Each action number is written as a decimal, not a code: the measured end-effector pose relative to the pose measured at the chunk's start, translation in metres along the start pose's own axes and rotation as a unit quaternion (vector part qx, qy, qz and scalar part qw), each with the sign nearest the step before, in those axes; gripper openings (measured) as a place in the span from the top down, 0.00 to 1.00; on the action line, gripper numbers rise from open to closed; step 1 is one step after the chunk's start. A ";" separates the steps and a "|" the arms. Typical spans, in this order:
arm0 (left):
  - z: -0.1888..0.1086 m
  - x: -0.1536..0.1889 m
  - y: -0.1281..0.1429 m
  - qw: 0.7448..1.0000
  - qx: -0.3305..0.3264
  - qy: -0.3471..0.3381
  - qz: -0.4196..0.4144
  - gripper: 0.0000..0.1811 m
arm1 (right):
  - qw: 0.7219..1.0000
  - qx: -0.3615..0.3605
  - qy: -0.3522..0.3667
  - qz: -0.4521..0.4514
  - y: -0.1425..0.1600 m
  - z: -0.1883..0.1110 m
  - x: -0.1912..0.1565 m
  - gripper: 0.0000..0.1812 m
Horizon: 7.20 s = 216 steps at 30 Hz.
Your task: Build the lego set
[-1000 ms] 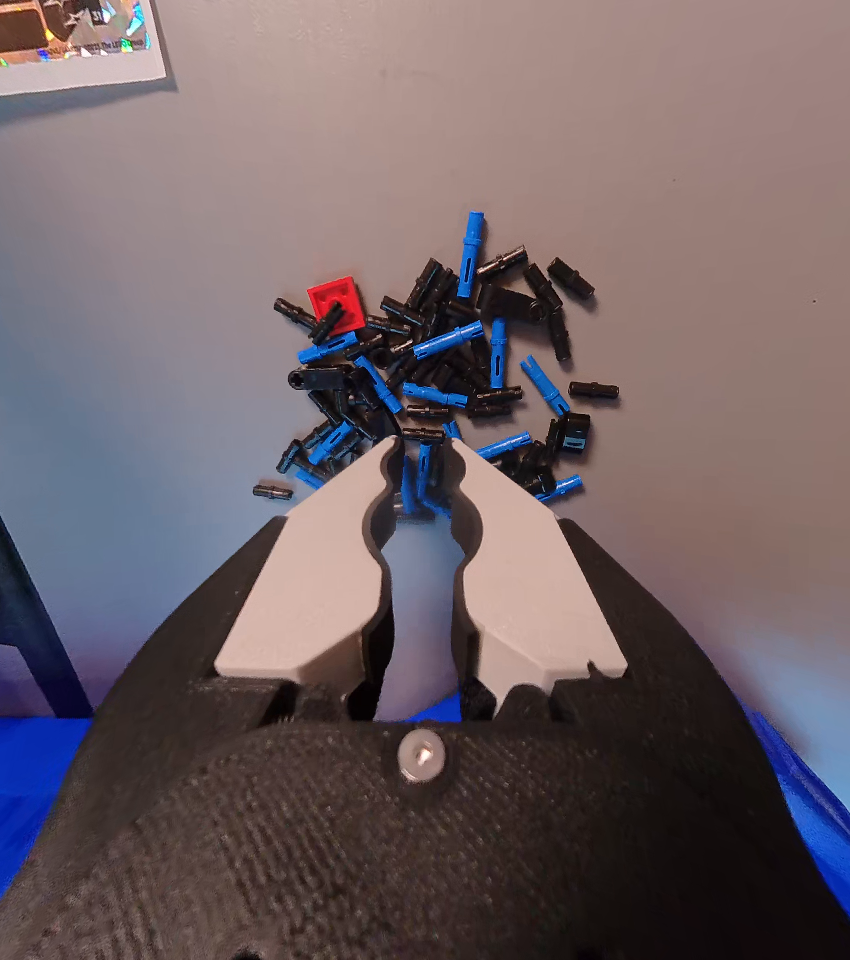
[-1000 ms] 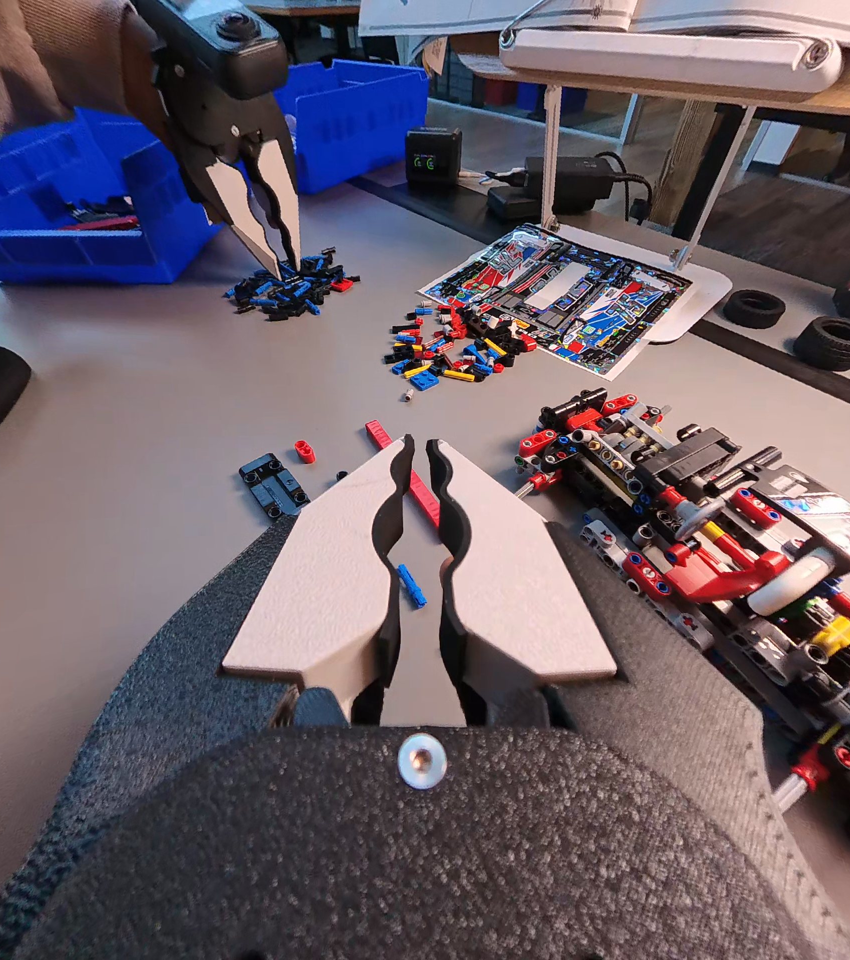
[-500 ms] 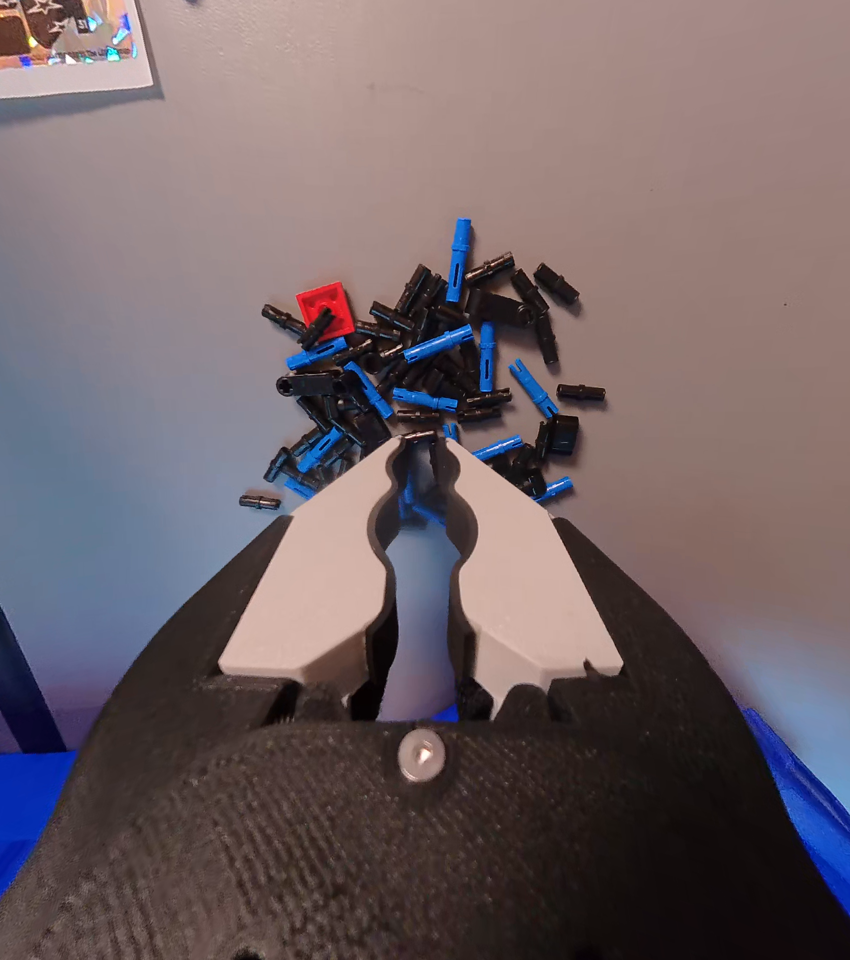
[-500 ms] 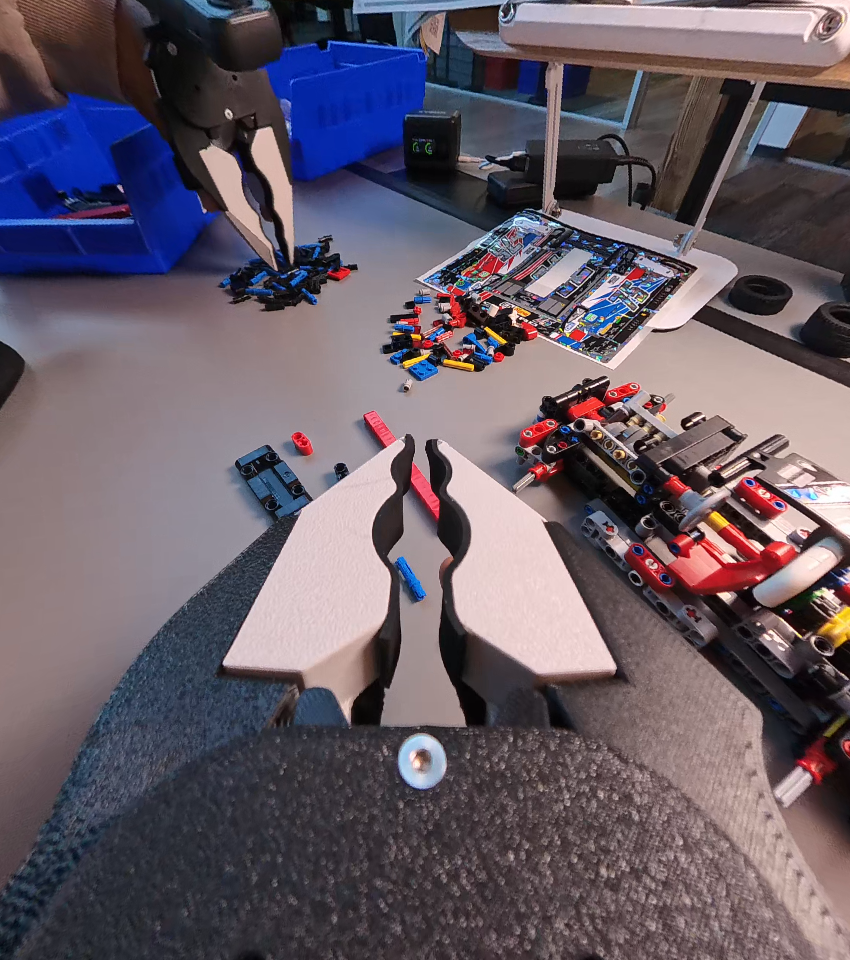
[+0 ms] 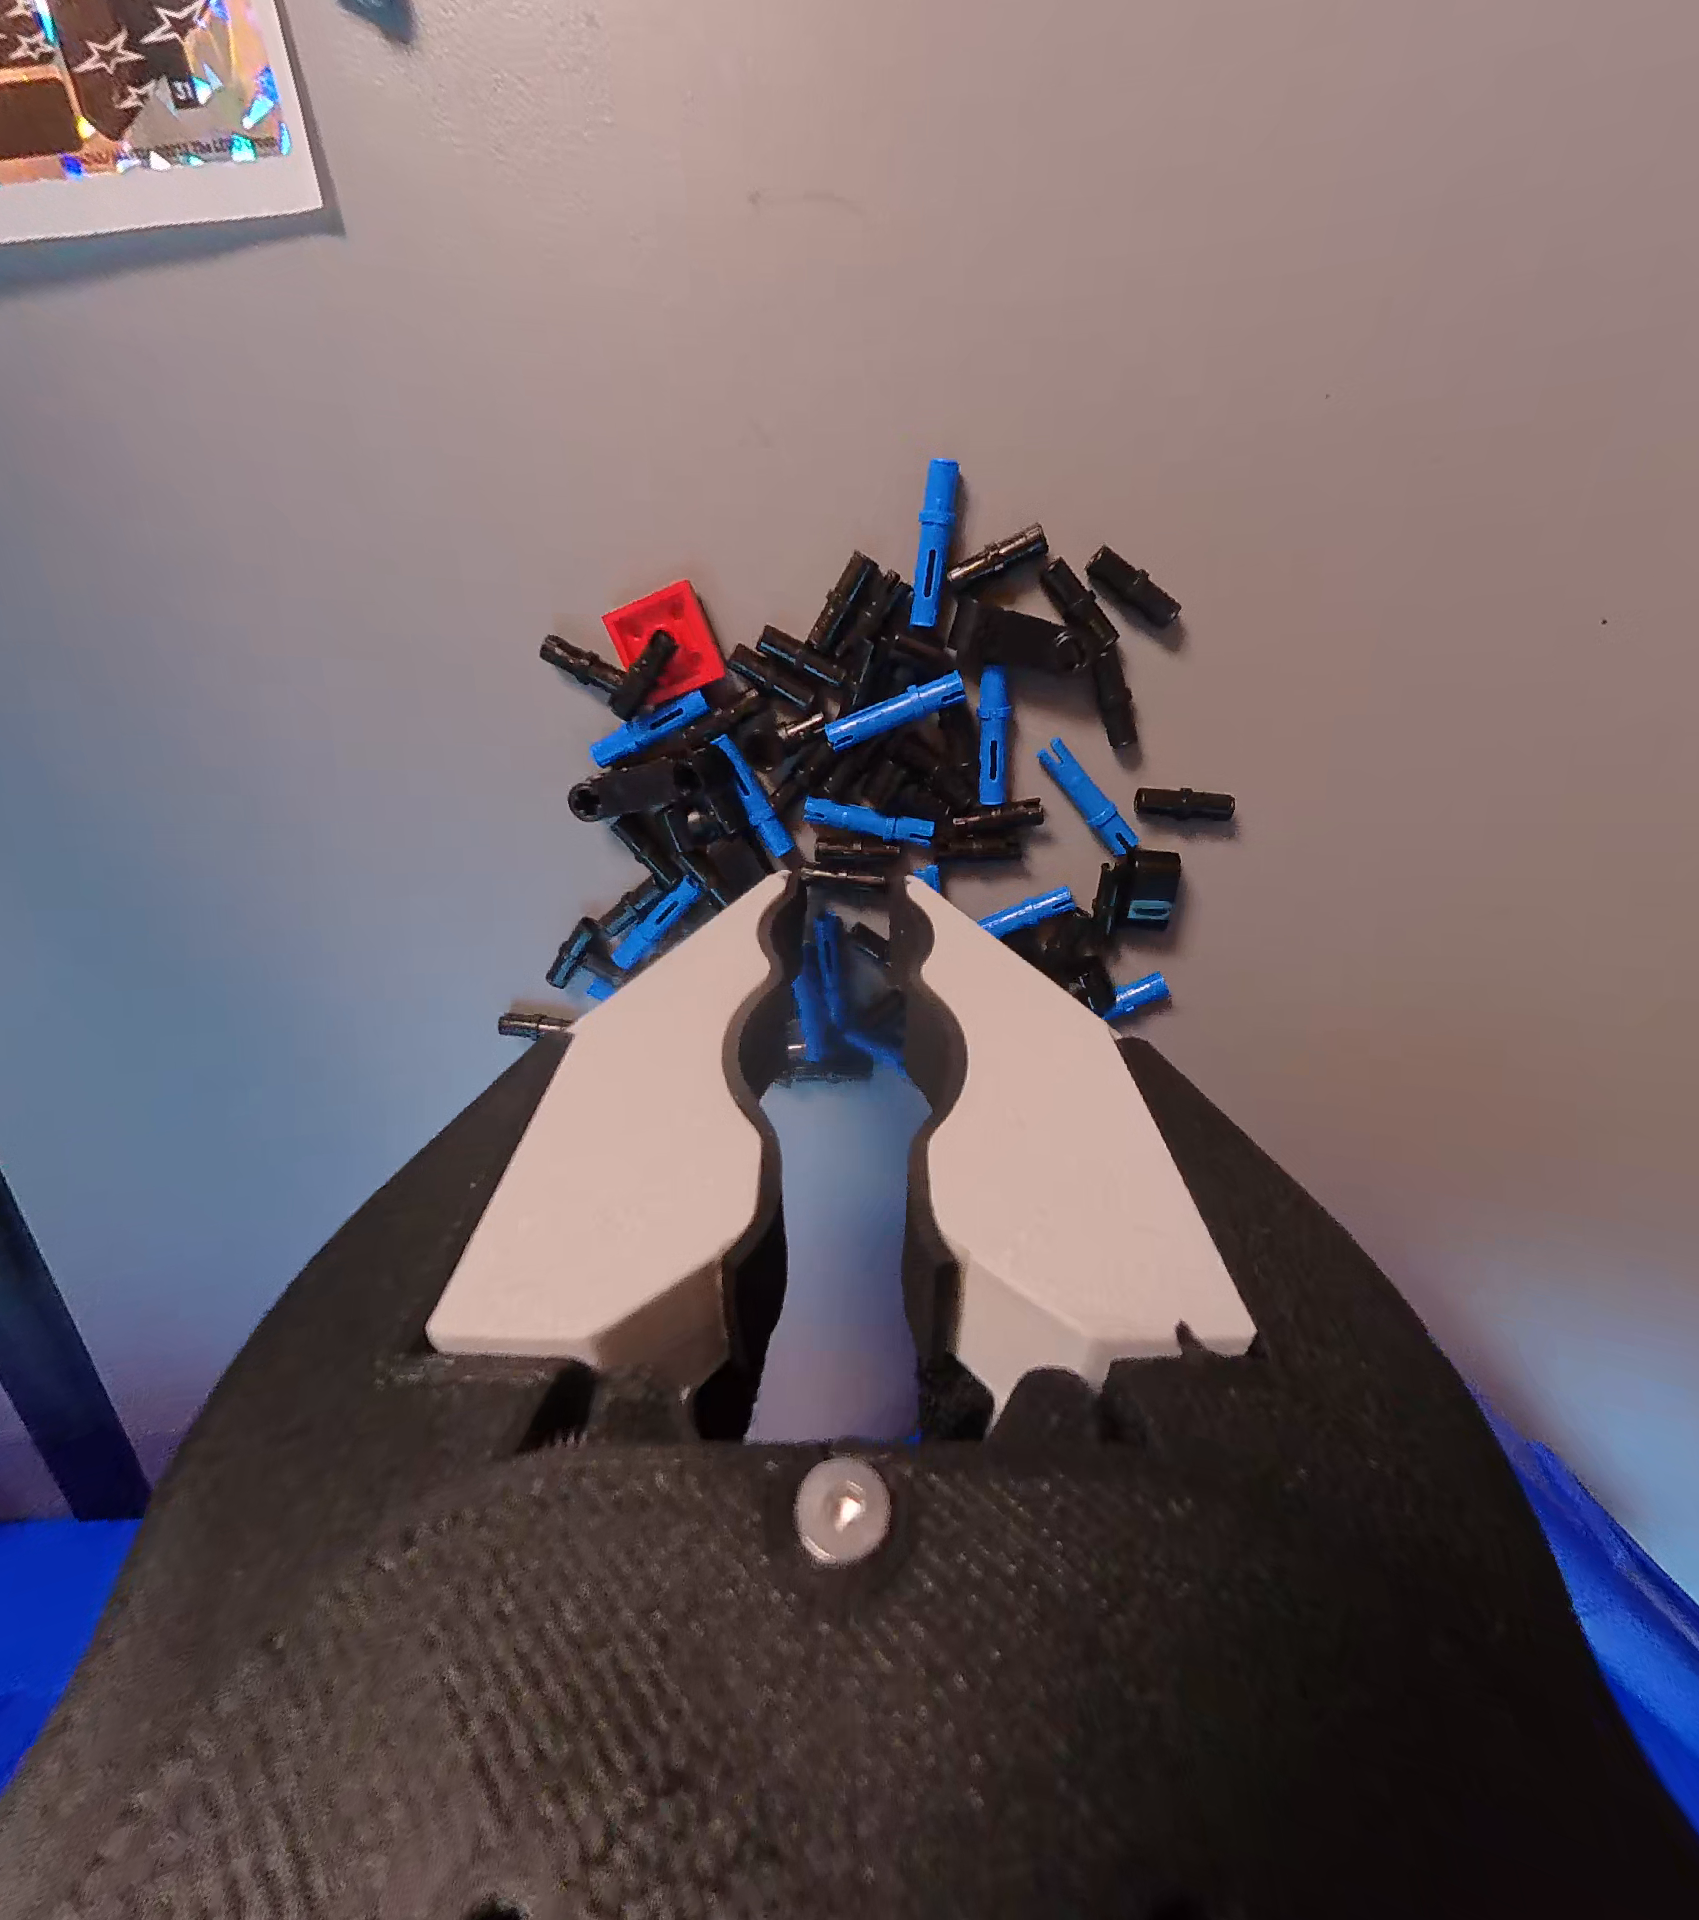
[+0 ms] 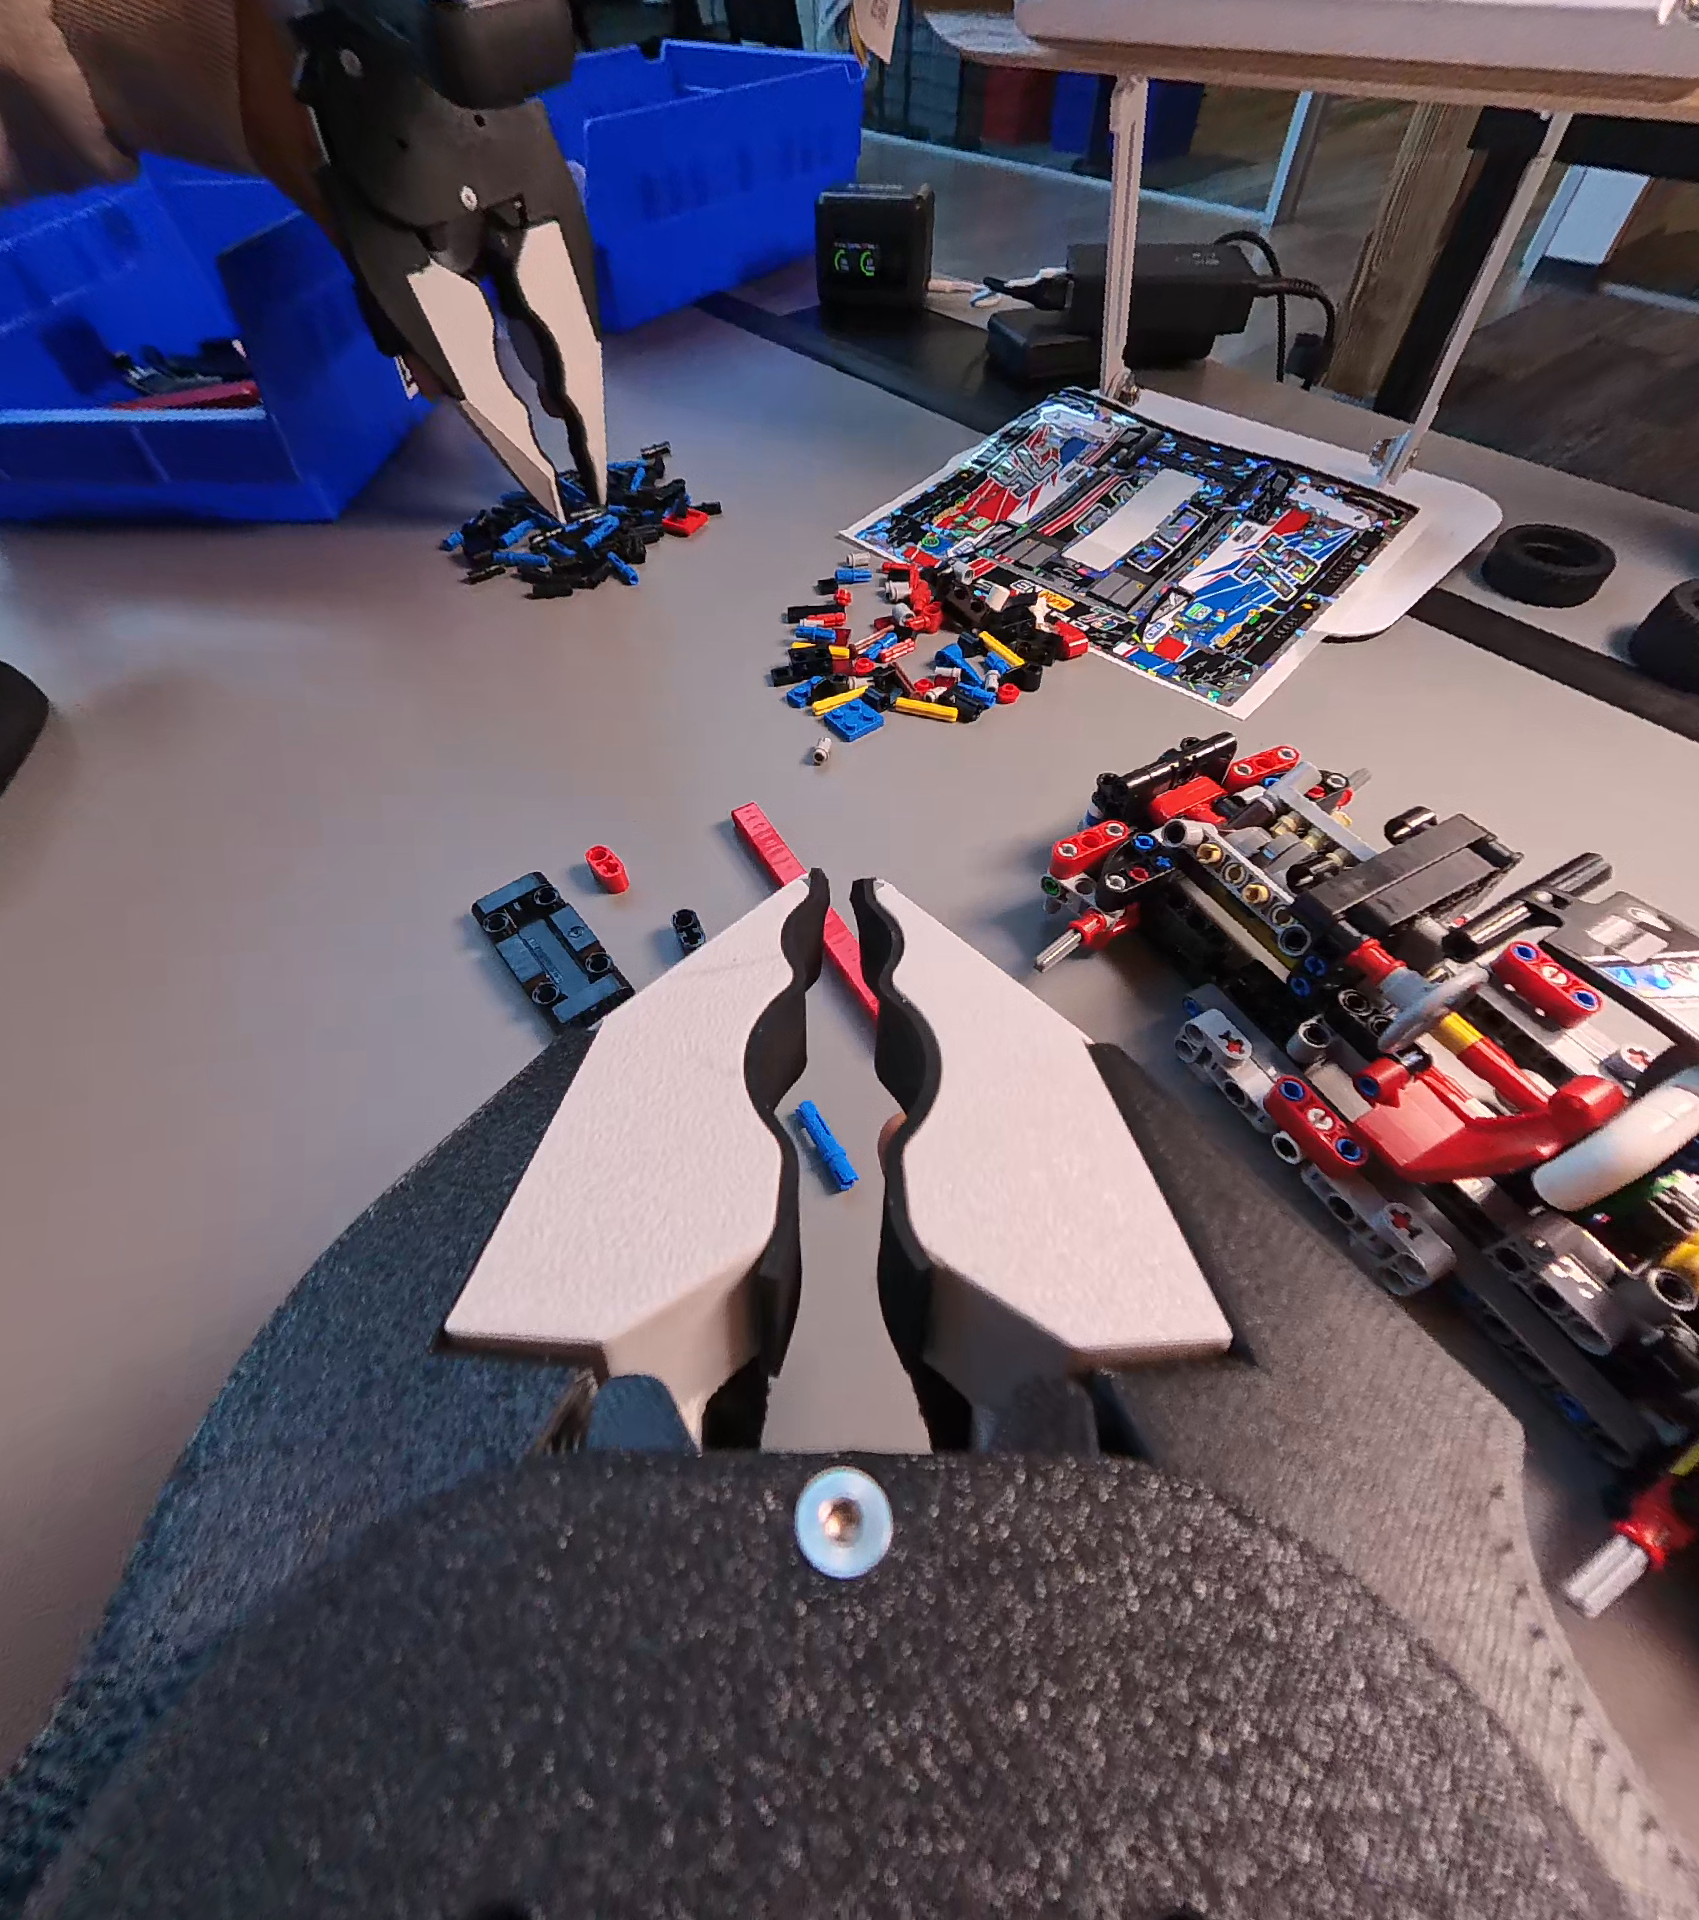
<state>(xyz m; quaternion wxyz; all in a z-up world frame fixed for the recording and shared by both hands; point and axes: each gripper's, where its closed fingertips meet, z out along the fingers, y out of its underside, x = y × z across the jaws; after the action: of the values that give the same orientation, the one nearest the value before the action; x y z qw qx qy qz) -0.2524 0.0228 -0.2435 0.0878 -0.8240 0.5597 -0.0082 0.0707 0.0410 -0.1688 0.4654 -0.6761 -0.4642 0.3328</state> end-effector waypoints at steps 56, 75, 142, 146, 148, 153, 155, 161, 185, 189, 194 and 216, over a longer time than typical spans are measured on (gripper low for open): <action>-0.097 0.057 -0.145 0.889 0.419 -0.081 -0.163 0.99 | 0.984 0.093 -0.144 -0.050 -0.072 0.020 -0.096 0.96; 0.000 0.022 -0.004 0.994 -0.064 0.007 -0.092 0.89 | 0.989 0.077 -0.126 -0.009 -0.050 0.023 -0.077 0.97; -0.087 0.182 -0.206 0.887 0.432 0.162 -0.015 0.99 | 0.965 0.055 -0.255 -0.020 -0.044 0.023 -0.144 0.95; -0.092 0.187 -0.205 0.894 0.422 0.148 0.003 0.99 | 0.963 0.065 -0.260 -0.020 -0.047 0.021 -0.150 0.97; -0.094 0.190 -0.206 0.894 0.424 0.146 0.006 0.99 | 0.962 0.067 -0.266 -0.014 -0.049 0.020 -0.151 0.97; -0.099 0.186 -0.208 0.885 0.446 0.129 -0.016 0.99 | 0.963 0.067 -0.260 -0.033 -0.053 0.013 -0.147 0.99; -0.100 0.174 -0.205 0.882 0.459 0.090 -0.049 0.92 | 0.971 0.069 -0.225 -0.045 -0.059 0.001 -0.124 0.99; -0.098 0.123 -0.168 0.823 0.521 -0.041 -0.221 0.88 | 0.993 -0.094 0.013 -0.075 0.016 -0.036 0.008 0.99; -0.090 0.095 -0.140 0.758 0.574 -0.139 -0.277 0.86 | 0.964 -0.229 0.094 -0.093 0.090 -0.062 0.039 0.98; -0.090 0.095 -0.138 0.759 0.574 -0.144 -0.274 0.86 | 0.965 -0.230 0.092 -0.087 0.088 -0.057 0.039 0.98; -0.091 0.097 -0.137 0.766 0.568 -0.160 -0.256 0.87 | 0.963 -0.242 0.091 -0.083 0.093 -0.055 0.038 0.98; -0.089 0.092 -0.131 0.765 0.560 -0.183 -0.260 0.88 | 0.957 -0.267 0.082 -0.084 0.094 -0.054 0.039 0.98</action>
<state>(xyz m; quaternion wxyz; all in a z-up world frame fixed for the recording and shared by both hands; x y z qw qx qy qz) -0.1074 -0.0274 -0.1431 0.6285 -0.7285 0.1937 -0.1920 0.1619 0.0474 -0.2396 0.3305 -0.7596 -0.5512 0.0999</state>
